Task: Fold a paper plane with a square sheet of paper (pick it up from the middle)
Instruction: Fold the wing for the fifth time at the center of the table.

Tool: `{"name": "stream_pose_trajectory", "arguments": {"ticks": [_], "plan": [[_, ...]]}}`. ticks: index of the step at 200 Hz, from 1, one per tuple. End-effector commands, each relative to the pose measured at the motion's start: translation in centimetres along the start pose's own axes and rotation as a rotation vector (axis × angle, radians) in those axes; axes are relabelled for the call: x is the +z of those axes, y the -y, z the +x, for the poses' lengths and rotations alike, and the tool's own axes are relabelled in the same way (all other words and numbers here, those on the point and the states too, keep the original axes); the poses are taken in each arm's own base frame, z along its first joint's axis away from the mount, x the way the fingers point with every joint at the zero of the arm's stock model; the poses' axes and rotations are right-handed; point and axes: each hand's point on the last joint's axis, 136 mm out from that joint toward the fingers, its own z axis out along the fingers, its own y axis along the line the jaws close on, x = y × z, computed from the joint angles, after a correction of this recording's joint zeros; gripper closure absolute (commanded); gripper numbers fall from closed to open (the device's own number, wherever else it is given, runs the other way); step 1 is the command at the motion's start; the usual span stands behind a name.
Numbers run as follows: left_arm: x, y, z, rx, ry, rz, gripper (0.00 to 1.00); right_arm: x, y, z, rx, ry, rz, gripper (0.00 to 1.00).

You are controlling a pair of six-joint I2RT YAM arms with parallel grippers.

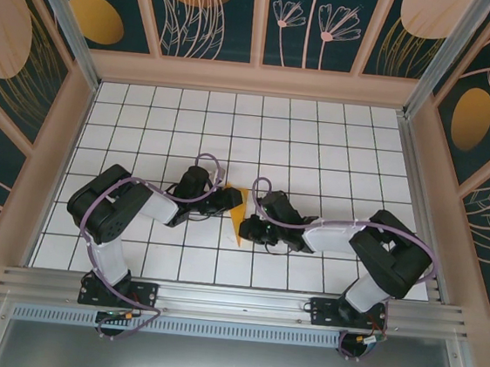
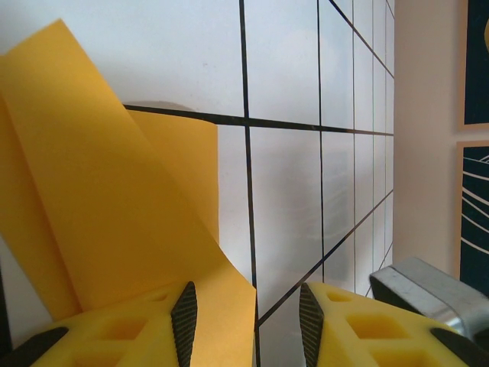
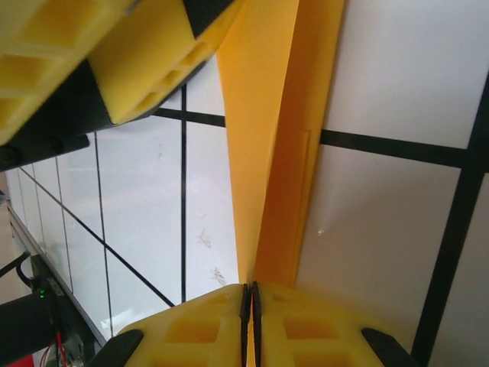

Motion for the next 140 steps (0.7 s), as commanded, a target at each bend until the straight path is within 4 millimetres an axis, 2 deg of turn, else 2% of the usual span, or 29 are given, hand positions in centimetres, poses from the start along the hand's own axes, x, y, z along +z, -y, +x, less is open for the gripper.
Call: {"name": "stream_pose_trajectory", "arguments": {"ticks": [1,37,67,108,121,140], "plan": [[0.2,-4.0,1.6,-0.043,-0.033,-0.137,0.56,0.8,1.4,1.4,0.028,-0.046,0.038,0.87],[0.2,-4.1,1.7,-0.046,-0.038,-0.137,0.56,1.3,2.3,1.9,0.028,-0.063,0.087,0.87],[0.2,-4.1,1.6,-0.045,-0.036,-0.143,0.56,0.0,2.0,0.9,0.015,-0.006,0.125,0.84],[0.2,-4.2,1.6,-0.044,-0.036,-0.146,0.57,-2.7,-1.8,-1.6,-0.03,0.11,0.015,0.83],[0.2,-4.3,1.7,-0.047,-0.038,-0.149,0.57,-3.0,-3.3,-2.1,-0.041,0.125,-0.047,0.84],[0.2,-4.2,1.6,-0.045,-0.036,-0.148,0.57,-2.6,-4.4,-2.5,-0.04,0.117,-0.105,0.87]]}}
